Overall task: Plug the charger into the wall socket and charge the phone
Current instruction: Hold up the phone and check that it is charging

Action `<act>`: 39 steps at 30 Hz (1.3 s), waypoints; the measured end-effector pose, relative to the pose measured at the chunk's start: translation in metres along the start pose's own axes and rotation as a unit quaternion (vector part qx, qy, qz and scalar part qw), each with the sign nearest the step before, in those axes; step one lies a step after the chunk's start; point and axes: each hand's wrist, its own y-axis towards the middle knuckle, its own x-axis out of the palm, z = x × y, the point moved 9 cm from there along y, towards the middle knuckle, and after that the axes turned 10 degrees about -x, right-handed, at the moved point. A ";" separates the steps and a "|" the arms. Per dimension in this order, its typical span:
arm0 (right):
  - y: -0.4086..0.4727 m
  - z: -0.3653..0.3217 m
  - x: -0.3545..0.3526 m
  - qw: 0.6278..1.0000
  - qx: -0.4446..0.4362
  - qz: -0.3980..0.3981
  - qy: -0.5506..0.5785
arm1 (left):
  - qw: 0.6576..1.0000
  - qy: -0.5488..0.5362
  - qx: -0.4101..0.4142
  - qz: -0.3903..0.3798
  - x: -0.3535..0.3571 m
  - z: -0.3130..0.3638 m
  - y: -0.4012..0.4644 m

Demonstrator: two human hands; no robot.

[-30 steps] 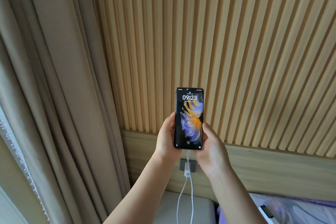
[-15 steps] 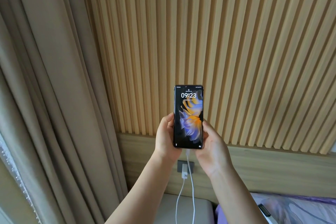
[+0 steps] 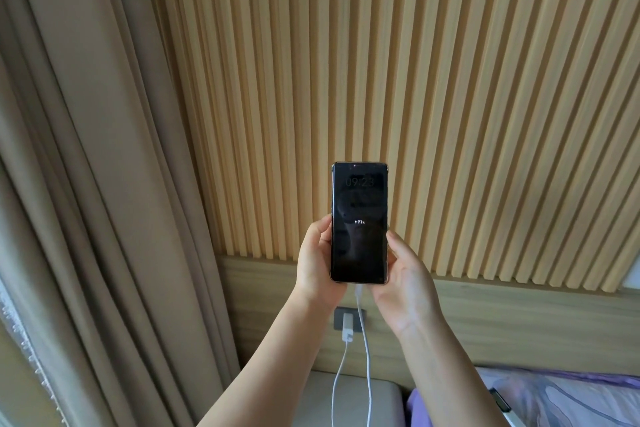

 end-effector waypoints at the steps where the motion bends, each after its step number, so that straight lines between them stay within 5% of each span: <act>1: 0.000 -0.001 0.000 1.000 0.000 0.000 0.003 | 1.000 0.000 -0.001 -0.001 0.001 0.000 0.000; 23: 0.005 -0.002 -0.016 1.000 0.001 0.002 0.011 | 0.999 -0.030 -0.017 -0.008 0.002 -0.014 0.009; 39: -0.010 0.107 -0.111 0.995 0.088 0.006 -0.054 | 0.985 -0.017 -0.077 0.155 -0.118 -0.110 0.000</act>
